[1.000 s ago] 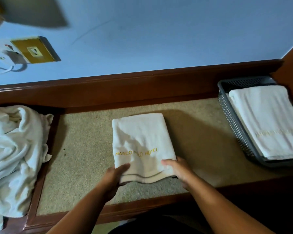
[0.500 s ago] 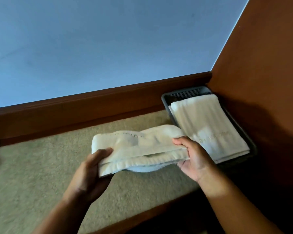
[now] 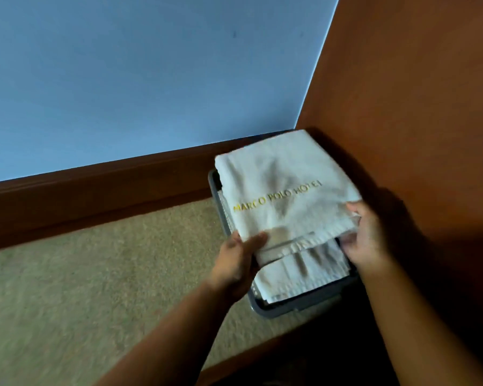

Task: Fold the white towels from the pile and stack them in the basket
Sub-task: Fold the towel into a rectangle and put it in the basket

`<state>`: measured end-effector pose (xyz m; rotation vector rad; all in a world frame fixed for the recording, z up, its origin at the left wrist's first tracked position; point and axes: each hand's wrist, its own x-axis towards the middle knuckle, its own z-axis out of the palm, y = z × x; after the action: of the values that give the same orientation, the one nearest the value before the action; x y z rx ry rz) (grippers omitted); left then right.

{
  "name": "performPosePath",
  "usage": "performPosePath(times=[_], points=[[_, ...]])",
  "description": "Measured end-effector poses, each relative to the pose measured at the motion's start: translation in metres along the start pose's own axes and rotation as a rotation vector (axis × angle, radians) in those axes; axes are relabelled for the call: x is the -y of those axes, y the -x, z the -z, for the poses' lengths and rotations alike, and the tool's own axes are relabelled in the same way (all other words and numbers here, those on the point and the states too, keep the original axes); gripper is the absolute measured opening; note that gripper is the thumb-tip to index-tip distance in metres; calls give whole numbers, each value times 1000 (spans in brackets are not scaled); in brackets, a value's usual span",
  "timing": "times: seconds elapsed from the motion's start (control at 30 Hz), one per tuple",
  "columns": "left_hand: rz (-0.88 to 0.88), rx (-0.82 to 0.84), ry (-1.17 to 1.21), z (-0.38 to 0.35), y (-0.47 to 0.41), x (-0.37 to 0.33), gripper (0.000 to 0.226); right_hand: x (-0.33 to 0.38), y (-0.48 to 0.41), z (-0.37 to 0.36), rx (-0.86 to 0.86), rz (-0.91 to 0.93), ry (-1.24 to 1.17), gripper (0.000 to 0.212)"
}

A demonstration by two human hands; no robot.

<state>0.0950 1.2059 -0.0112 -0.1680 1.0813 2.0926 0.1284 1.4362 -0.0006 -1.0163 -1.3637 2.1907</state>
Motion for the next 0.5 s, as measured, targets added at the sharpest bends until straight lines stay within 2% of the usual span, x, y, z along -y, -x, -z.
performPosePath(times=[0.1,0.17,0.2,0.3,0.33,0.43,0.5], points=[[185,-293,-163,23,-14,65,30,-72,-20,54,-213,-221,182,18],[224,-350,-264,33,-16,85,22,-105,-29,77,-266,-213,253,48],[237,-349,-264,35,-17,88,19,-113,-35,84,-274,-184,270,55],[261,-289,-230,32,-17,81,21,-92,-27,70,-369,-43,365,32],[272,-261,-212,29,-16,79,23,-84,-27,67,-395,14,369,33],[326,-173,-199,25,-6,80,25,-71,-27,62,-473,97,349,49],[343,-141,-384,26,4,81,20,-73,-25,66,-489,76,409,57]])
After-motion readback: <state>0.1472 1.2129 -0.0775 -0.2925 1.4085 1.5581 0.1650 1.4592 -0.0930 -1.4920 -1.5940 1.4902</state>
